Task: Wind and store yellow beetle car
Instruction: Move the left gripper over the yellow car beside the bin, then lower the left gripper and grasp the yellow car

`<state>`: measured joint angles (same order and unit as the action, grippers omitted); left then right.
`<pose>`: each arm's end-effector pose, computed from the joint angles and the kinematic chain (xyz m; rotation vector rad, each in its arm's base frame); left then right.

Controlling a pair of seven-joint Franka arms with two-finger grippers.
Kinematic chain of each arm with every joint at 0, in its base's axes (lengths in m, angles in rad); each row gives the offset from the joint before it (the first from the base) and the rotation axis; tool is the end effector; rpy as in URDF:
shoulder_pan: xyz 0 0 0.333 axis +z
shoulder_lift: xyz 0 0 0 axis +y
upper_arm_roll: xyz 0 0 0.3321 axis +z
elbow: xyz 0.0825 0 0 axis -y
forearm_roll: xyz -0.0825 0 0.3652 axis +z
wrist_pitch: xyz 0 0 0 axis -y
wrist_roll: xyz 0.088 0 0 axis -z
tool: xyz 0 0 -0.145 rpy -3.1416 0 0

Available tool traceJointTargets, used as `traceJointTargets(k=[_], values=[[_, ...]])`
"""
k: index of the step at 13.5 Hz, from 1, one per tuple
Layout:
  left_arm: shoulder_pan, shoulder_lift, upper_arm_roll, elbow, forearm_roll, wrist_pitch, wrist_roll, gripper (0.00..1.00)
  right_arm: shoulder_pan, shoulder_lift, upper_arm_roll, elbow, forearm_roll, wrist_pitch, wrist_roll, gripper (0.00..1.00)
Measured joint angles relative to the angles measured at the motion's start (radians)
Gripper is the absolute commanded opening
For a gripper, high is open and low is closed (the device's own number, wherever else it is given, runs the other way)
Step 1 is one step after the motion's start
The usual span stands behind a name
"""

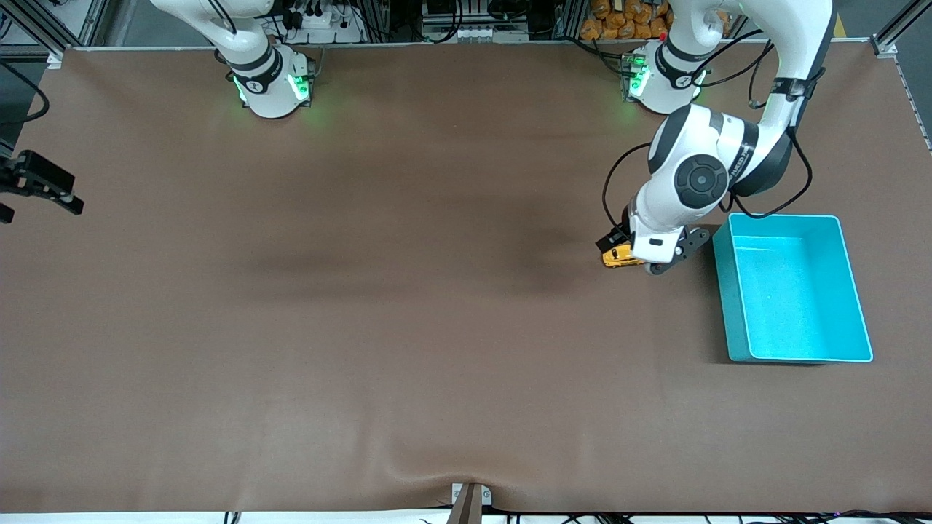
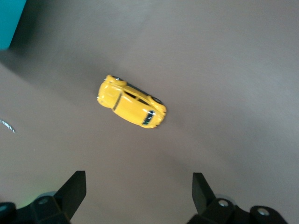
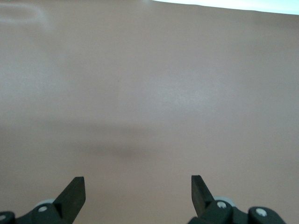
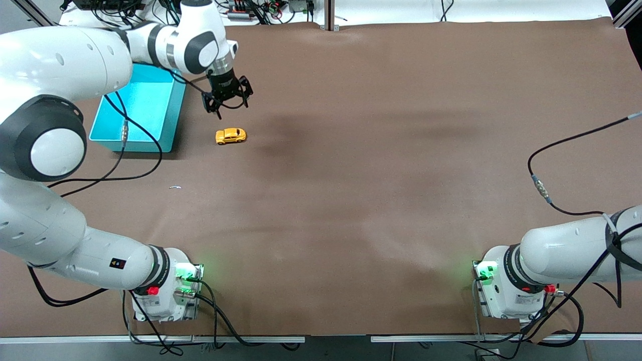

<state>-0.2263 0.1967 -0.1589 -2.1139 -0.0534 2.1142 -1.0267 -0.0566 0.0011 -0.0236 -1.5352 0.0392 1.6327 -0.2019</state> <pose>0.4892 -0.2023 0.2994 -2.8855 -1.0103 0.3005 0.5452 -0.0383 0.6243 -3.1067 -0.1884 -0.1572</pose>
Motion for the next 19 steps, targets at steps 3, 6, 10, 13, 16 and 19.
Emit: traceJointTargets(k=[3,6,10,13,16,19], values=[[0.025,0.0,0.0,-0.107,-0.009,0.162,-0.146,1.0,0.0,-0.008,0.002,-0.016,0.0,0.007,0.0,1.0],[0.027,0.004,0.0,-0.205,-0.012,0.336,-0.362,1.0,0.0,-0.008,0.001,-0.024,0.0,0.011,0.001,1.0],[0.08,0.026,0.001,-0.226,-0.013,0.461,-0.593,1.0,0.0,-0.008,0.001,-0.028,0.0,0.014,0.001,1.0],[0.115,0.038,0.003,-0.226,-0.013,0.482,-0.669,1.0,0.0,-0.008,0.001,-0.03,0.0,0.015,0.001,1.0],[0.108,0.074,-0.004,-0.227,-0.013,0.495,-0.711,1.0,0.0,-0.008,0.001,-0.031,0.0,0.018,0.001,1.0],[0.103,0.097,-0.005,-0.228,-0.013,0.513,-0.719,1.0,0.0,-0.007,0.001,-0.033,0.0,0.02,0.001,1.0]])
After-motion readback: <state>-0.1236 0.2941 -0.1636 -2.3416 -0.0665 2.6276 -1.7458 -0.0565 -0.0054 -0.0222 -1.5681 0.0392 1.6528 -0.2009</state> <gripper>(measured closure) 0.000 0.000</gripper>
